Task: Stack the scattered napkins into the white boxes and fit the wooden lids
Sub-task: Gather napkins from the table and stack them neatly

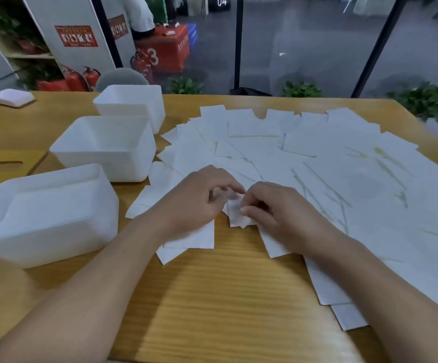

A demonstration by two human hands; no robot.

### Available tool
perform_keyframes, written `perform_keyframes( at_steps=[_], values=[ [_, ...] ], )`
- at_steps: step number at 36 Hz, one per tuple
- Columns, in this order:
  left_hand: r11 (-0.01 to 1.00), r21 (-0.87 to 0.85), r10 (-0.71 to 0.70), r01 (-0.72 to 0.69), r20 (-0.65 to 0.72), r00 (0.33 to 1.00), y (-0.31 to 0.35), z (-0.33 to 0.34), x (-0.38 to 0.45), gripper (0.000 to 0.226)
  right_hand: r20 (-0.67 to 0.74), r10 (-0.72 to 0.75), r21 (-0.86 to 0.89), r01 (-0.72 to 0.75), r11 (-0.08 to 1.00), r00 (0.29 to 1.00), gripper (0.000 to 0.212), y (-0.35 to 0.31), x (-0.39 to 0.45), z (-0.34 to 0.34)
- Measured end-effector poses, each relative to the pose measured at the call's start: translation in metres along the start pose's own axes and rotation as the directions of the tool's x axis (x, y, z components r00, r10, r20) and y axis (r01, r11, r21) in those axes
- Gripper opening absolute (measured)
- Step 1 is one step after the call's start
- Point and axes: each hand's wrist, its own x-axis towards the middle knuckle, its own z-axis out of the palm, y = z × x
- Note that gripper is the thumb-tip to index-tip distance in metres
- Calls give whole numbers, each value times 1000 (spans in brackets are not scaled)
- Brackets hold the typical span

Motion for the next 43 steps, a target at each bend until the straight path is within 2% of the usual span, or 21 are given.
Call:
perform_keyframes(
  at_steps=[6, 11, 16, 20, 22, 24, 29, 34, 39, 43],
  values=[
    [999, -40, 28, -25, 68, 997, -6, -9, -8, 52, 16, 12, 7, -12, 1000, 1000, 13, -4, -3, -4],
    [1000, -29, -8, 8, 14, 1000, -6, -6, -4, 46, 5, -64, -136, 65, 989, 998, 34, -13, -3, 8],
    [998, -42, -41, 42, 13, 999, -7, -7, -5, 47, -11, -97, -243, 92, 966, 995, 17, -23, -3, 16],
    [1000, -13, -28, 28, 16, 999, -6, -8, -4, 49, -32, -120, -308, 105, 945, 992, 13, -26, -2, 18],
    [1000, -6, -12, 12, 24, 1000, -5, -8, -5, 50, -50, -107, -240, 92, 966, 993, 13, -26, -3, 17],
    [1000, 8, 15, -15, 36, 999, -4, -7, -7, 47, -71, -61, -82, 55, 995, 996, 12, -25, -5, 12],
    [999, 35, 27, -26, -30, 999, -1, -2, -9, 22, -53, -90, 217, 100, 971, 994, 9, -28, -14, -12],
    [990, -138, -10, -11, -154, 988, 9, -5, -9, 9, -129, 12, 464, 49, 884, 992, 13, -20, -18, -29],
    [972, -226, 18, -60, -182, 983, 14, -11, -9, 11, -231, 90, 506, 41, 862, 969, 10, -20, -17, -36],
    [947, -322, -35, 1, -98, 995, 19, -17, -15, 15, -240, 77, 431, 35, 902, 968, 26, -29, -20, -32]
  ],
)
